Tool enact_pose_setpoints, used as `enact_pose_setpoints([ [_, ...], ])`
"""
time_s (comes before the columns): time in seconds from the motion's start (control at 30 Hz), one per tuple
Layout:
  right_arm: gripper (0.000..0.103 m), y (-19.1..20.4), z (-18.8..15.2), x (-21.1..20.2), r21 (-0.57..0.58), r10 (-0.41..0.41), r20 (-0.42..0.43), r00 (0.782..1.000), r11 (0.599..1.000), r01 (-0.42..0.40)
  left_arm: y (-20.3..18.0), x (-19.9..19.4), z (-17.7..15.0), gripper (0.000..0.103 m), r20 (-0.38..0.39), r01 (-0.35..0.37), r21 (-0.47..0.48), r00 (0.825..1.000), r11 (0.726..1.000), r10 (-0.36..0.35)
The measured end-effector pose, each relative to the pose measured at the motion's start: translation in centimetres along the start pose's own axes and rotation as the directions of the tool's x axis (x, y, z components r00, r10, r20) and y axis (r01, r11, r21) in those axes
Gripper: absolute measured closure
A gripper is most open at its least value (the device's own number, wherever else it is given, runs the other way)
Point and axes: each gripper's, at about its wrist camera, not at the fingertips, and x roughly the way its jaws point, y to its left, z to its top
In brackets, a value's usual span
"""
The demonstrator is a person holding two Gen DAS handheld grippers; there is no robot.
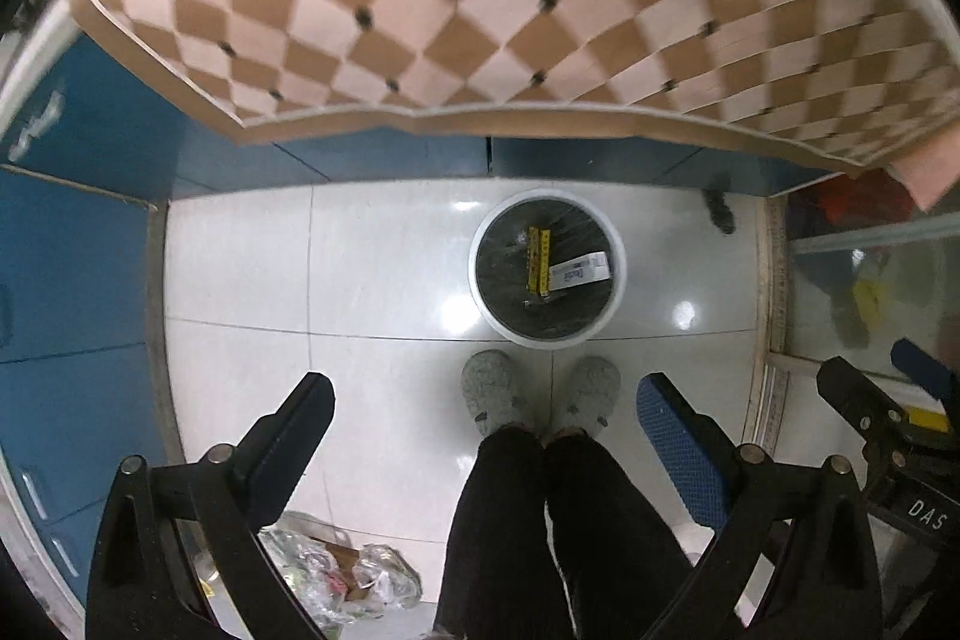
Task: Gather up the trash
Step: 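Grasp the rainbow-logo medicine box with the right tool while the left tool reaches for a sachet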
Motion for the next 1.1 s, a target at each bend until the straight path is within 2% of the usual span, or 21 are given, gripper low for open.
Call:
enact_pose_setpoints([
  [0.23, 0.000, 0.2, -0.6, -10.3, -0.022, 0.053, 0.038, 0.998, 0.998, -0.052, 0.3, -9.7, -0.6, 0.000, 0.088, 0.037, -0.006, 0.996, 0.999, -0.036],
  [0.37, 0.000, 0.5, 0.3, -16.2, 0.002, 0.096, 0.124, 0.988, 0.995, -0.097, 1.2, -13.8, 1.5, 0.000, 0.177, 0.064, -0.021, 0.982, 0.998, -0.059],
  [0.47, 0.000, 0.5, 1.8, -19.8, 0.040, 0.130, 0.197, 0.972, 0.989, -0.141, 1.5, -17.6, 3.9, 0.000, 0.289, 0.075, -0.007, 0.955, 0.997, -0.069],
  [0.53, 0.000, 0.4, 3.1, -21.2, 0.054, 0.162, 0.244, 0.956, 0.982, -0.180, 1.2, -19.6, 6.1, 0.000, 0.371, 0.068, 0.008, 0.926, 0.998, -0.066],
  [0.67, 0.000, -0.5, 7.8, -24.1, 0.063, 0.162, 0.311, 0.937, 0.980, -0.190, 0.8, -21.7, 10.9, 0.000, 0.454, 0.012, -0.040, 0.891, 0.999, 0.007],
  [0.73, 0.000, -1.3, 10.7, -24.0, 0.060, 0.141, 0.315, 0.938, 0.984, -0.168, 0.6, -21.5, 14.3, 0.000, 0.468, 0.026, -0.059, 0.884, 0.998, 0.004],
  [0.8, 0.000, -2.4, 14.1, -23.5, 0.059, 0.131, 0.312, 0.941, 0.986, -0.157, 0.0, -20.6, 16.7, 0.000, 0.451, 0.026, -0.060, 0.892, 0.998, 0.004],
  [0.93, 0.000, -4.8, 21.8, -19.4, 0.009, 0.109, 0.242, 0.964, 0.993, -0.114, -1.9, -16.4, 22.2, 0.000, 0.337, -0.041, -0.108, 0.938, 0.993, 0.076],
  [0.97, 0.000, -5.5, 23.8, -18.2, -0.005, 0.089, 0.224, 0.971, 0.996, -0.090, -2.5, -14.9, 23.5, 0.000, 0.293, -0.033, -0.118, 0.954, 0.992, 0.067],
  [1.03, 0.000, -5.9, 27.5, -15.6, -0.060, 0.076, 0.187, 0.979, 0.996, -0.065, -3.1, -12.8, 25.1, 0.000, 0.223, -0.021, -0.155, 0.973, 0.988, 0.056],
  [1.1, 0.000, -5.6, 30.1, -13.8, -0.124, 0.066, 0.164, 0.984, 0.991, -0.046, -3.9, -11.0, 26.3, 0.000, 0.164, 0.018, -0.197, 0.986, 0.980, 0.015],
])
